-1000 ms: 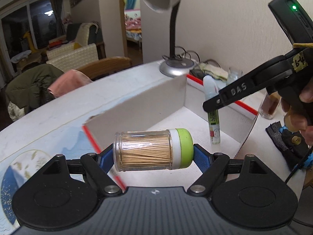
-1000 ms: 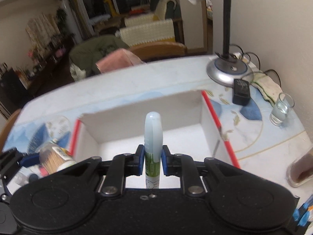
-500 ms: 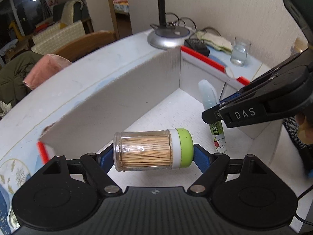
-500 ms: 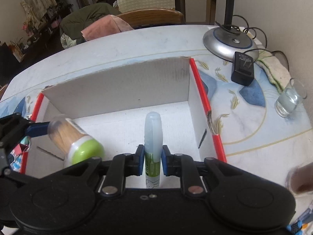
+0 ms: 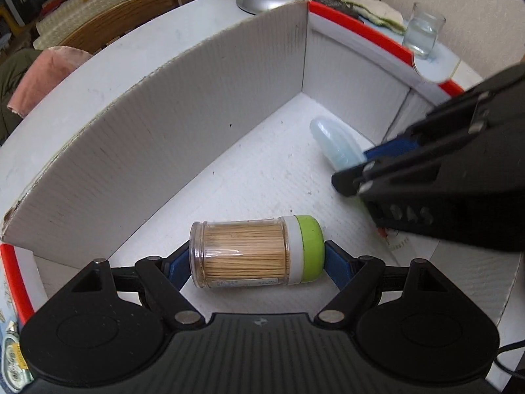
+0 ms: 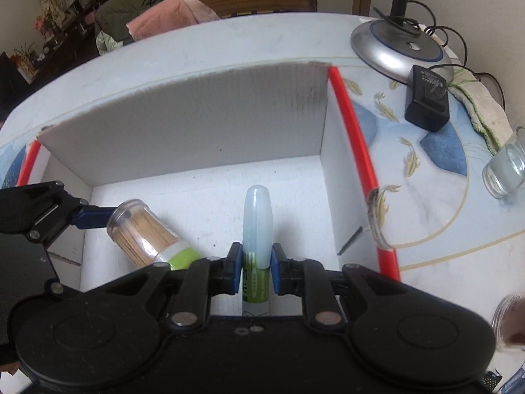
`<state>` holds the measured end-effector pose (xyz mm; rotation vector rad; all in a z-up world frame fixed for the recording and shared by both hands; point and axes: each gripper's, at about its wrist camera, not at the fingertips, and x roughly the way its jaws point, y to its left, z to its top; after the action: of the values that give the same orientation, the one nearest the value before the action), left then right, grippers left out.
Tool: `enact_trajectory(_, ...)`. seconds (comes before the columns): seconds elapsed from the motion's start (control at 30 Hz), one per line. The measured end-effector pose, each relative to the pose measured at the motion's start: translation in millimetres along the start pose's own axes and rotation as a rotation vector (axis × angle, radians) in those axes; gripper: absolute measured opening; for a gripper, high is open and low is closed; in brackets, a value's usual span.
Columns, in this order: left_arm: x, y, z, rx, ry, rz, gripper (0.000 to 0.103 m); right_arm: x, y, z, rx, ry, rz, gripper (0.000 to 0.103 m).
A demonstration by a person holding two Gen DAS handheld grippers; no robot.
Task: Organize rigid objects
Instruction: 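Lower both tools into the shoebox and open them, releasing jar and glue stick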
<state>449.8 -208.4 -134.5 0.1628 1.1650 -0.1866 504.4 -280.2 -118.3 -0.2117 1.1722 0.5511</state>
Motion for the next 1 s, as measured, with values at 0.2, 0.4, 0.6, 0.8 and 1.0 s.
enact_trajectory(0.2,2.9,5.1,-0.4,-0.037,0.013,-0.020,0.083,4.1,3.6,1.5,-0.015,0.026,-0.008,0.018)
enact_trajectory(0.4,-1.9,4.7,-1.6,-0.054,0.012,-0.028,0.082,3.4,4.1,1.5,-0.020,0.026,-0.003,0.024)
enact_trajectory(0.6,-15.7,6.2,-3.5,-0.071,-0.030,-0.031,0.082,-6.3,3.4,-2.2,-0.015,0.001,0.027,0.036)
enact_trajectory(0.8,-39.0,6.1,-10.9,-0.104,-0.100,-0.030,0.082,-23.8,3.8,-6.4,-0.011,-0.042,0.041,0.043)
enact_trajectory(1.0,-65.6,3.8,-20.8,-0.130,-0.170,0.006,0.082,-46.7,5.6,-11.5,-0.012,-0.094,0.059,0.049)
